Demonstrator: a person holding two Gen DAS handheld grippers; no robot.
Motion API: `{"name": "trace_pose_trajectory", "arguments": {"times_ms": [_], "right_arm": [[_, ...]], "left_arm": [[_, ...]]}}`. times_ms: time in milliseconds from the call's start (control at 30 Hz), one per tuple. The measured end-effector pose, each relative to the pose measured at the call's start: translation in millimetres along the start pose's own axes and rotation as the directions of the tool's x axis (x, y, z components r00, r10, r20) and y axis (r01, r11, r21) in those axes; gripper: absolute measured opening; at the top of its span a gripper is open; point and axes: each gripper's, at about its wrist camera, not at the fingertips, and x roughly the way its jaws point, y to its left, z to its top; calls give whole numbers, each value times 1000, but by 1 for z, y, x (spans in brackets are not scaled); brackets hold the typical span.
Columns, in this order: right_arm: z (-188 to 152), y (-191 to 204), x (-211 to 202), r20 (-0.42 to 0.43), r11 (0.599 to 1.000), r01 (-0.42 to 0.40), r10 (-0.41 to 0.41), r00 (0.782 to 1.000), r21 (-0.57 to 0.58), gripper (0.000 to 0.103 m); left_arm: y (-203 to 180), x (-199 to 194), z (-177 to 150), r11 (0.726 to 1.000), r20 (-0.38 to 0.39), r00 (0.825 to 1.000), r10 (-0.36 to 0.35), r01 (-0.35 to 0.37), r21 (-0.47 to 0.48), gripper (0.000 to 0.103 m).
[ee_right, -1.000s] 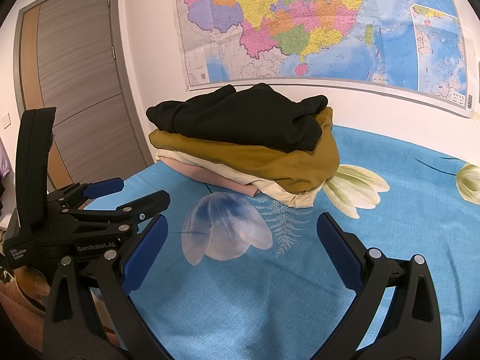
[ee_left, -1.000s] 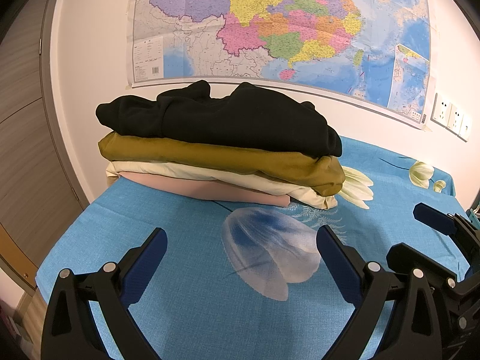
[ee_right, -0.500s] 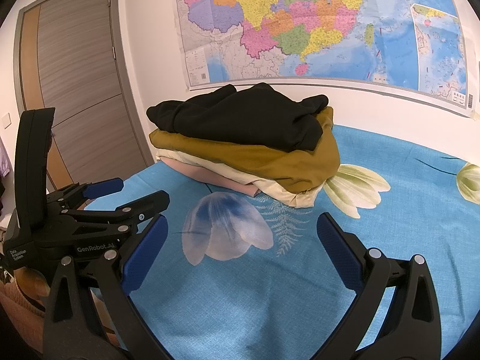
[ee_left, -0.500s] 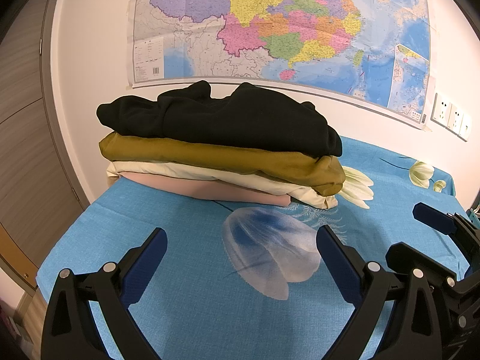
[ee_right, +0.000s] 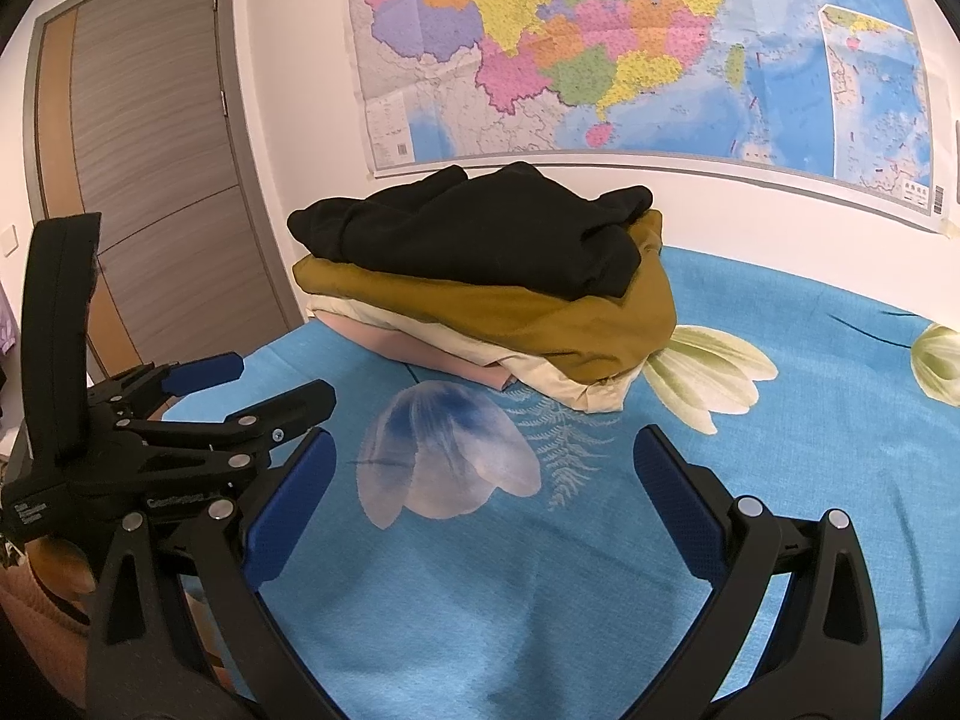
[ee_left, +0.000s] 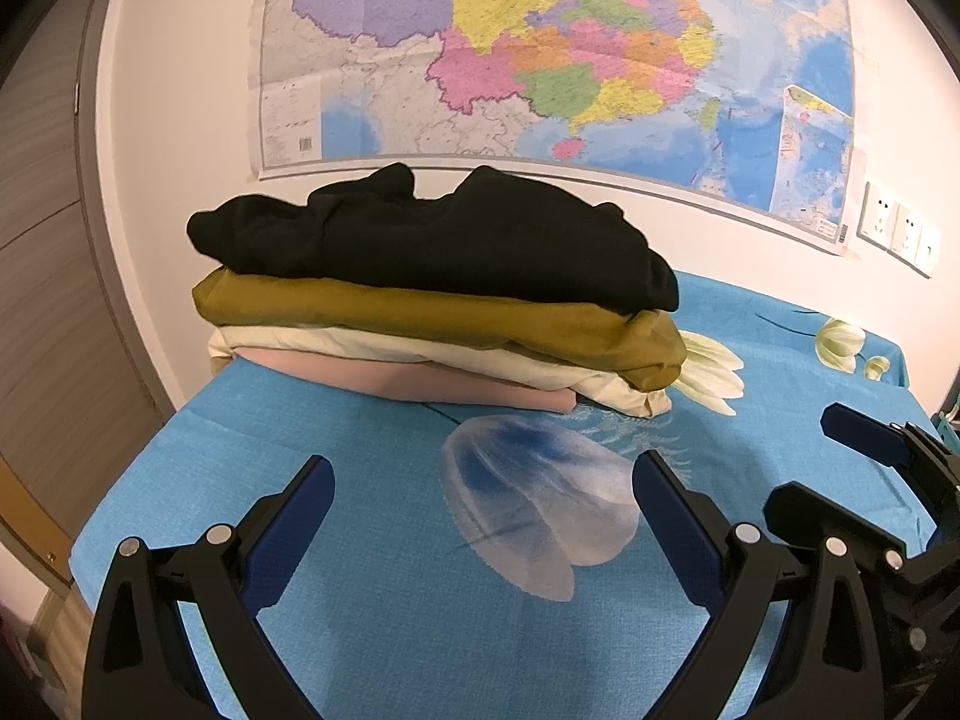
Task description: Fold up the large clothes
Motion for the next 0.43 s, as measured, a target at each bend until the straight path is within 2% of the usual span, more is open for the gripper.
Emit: {"name": "trace_pose_trajectory", "arguments": {"times_ms": [167,267,367,433], "right_arm": [[-2,-3,-1,4,1000,5,-5,1000,3,98],[-5,-10,-7,5,1000,23,-23,1000,4,98],[-10,-28,-19,6,997,74,-74,997,38,98],[-17,-48,-30,-18,986,146,-145,989,78,98]], "left_arm": [[-2,2,-1,1000,4,1000,-6,6,-6,96],[-9,6,-3,999,-22,999,-46,45,-8,96],[-24,11,-3,995,-51,994,-95,95,-7,96],[-43,20,-6,988,-89,985,-150,151,10,96]]}}
